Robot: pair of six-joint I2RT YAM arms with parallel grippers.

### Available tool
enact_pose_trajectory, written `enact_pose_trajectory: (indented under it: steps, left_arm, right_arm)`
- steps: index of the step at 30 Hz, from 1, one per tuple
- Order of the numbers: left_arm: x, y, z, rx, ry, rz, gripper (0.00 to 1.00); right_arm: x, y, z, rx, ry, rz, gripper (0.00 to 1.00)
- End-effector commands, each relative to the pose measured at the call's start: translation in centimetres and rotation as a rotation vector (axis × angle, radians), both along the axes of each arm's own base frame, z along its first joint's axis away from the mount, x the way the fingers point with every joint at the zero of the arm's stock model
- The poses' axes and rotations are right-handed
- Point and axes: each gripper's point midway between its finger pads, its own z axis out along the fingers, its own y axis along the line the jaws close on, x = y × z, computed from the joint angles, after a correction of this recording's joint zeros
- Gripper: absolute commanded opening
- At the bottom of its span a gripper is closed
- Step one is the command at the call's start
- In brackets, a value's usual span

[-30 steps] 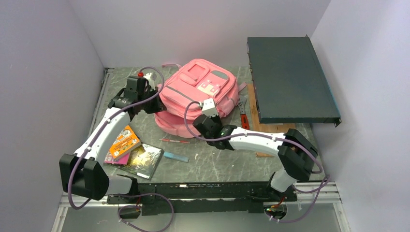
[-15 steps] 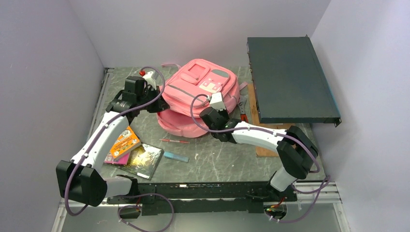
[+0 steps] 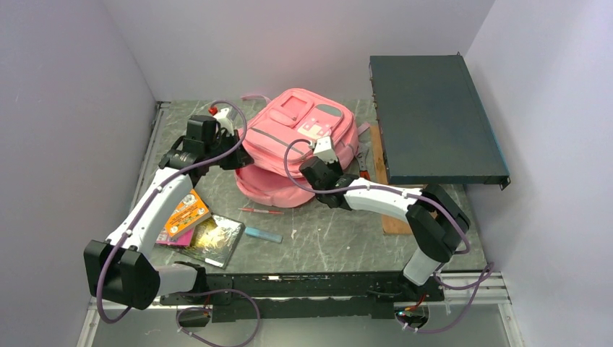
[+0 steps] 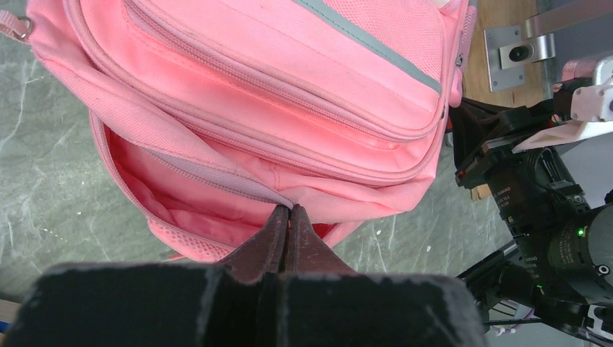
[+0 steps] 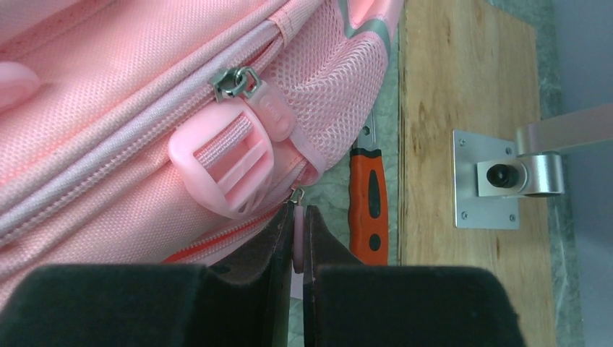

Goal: Pack the student bag
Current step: Unzip the student bag at the center of the board, then pick up the book from the center of the board.

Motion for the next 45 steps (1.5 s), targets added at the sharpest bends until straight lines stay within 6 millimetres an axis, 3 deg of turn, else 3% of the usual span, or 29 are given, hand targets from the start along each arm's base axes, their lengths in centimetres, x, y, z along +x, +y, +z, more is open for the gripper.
enact_pose_trajectory:
  steps: [1,7,11,16,25,30,31,33,35,40,42,45]
  left_arm:
    - [1.1,-0.5,2.3,-0.03,-0.11,-0.035,0.0]
    - [1.0,-3.6,1.5,-0.175,-0.042,-0.149,0.0]
    - [1.0,-4.5,1.1,-0.218,-0.014,-0.185,0.0]
    - [1.0,-5.2,1.1,-0.25,-0.009,-0.22,0.0]
    - [1.2,-6.7,-1.3,-0.243,0.061,-0.261,0.0]
    - [0.8,-7.7,-3.9,-0.107,0.115,-0.318,0.0]
    - [0.7,-7.6,-4.4,-0.083,0.128,-0.323,0.03]
    - [1.0,-6.9,-5.1,-0.039,0.137,-0.293,0.29]
    - [1.0,-6.7,-4.9,-0.026,0.112,-0.297,0.46]
    - [1.1,-6.0,-3.9,0.012,0.064,-0.286,0.64]
    - [1.0,-5.2,-3.0,0.035,0.034,-0.256,0.68]
    - [0.4,-4.2,-1.2,0.043,-0.031,-0.205,0.82]
  right_arm:
    - [0.9,-0.7,2.5,-0.018,-0.028,-0.032,0.13]
    - [-1.2,3.1,4.0,0.158,0.092,0.188,0.36]
    - [-3.5,6.2,6.6,0.326,0.122,0.374,0.47]
    - [-6.2,8.8,7.8,0.438,0.132,0.574,0.62]
    - [-9.6,14.7,9.7,0.634,0.171,0.813,0.62]
    - [-10.0,14.1,9.0,0.648,0.179,0.79,0.63]
    - [-10.0,13.7,8.7,0.639,0.186,0.773,0.63]
    - [-10.3,13.0,8.4,0.635,0.192,0.753,0.62]
    - [-10.7,12.2,8.7,0.658,0.168,0.74,0.63]
    - [-11.8,10.8,8.7,0.694,0.144,0.732,0.63]
    - [-12.1,10.3,8.6,0.692,0.143,0.723,0.63]
    - [-12.4,9.5,8.3,0.696,0.135,0.711,0.63]
